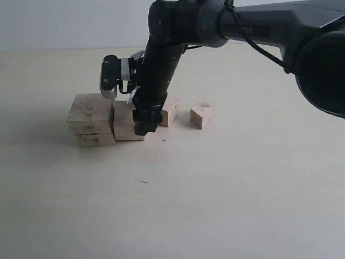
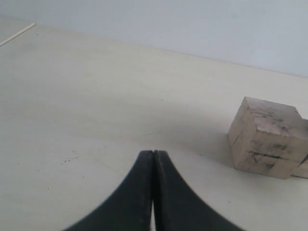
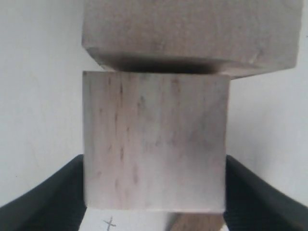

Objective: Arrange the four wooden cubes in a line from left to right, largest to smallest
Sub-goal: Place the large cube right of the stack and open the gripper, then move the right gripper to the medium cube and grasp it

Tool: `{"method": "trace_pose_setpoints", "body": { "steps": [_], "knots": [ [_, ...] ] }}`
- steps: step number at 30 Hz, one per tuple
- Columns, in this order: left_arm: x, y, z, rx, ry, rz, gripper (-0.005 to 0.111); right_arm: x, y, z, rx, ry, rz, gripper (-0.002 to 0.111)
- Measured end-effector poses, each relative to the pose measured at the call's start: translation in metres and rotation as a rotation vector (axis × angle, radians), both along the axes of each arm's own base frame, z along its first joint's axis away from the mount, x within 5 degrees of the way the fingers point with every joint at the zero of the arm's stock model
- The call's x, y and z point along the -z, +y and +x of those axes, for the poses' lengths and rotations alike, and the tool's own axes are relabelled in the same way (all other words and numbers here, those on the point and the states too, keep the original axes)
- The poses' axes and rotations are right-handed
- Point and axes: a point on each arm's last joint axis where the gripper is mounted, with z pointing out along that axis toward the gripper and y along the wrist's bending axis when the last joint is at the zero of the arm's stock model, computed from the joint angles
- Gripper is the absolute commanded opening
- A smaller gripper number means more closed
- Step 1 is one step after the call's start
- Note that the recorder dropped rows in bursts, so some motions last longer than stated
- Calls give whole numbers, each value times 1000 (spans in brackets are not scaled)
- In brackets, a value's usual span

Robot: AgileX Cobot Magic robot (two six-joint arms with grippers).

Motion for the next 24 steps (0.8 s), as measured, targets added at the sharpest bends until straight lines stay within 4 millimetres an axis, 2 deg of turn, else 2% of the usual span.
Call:
{"method": "trace_pose_setpoints", "body": {
  "steps": [24],
  "knots": [
    [0,0,0,0,0,0,0,-10,2,1,66,0,45,76]
  ]
}}
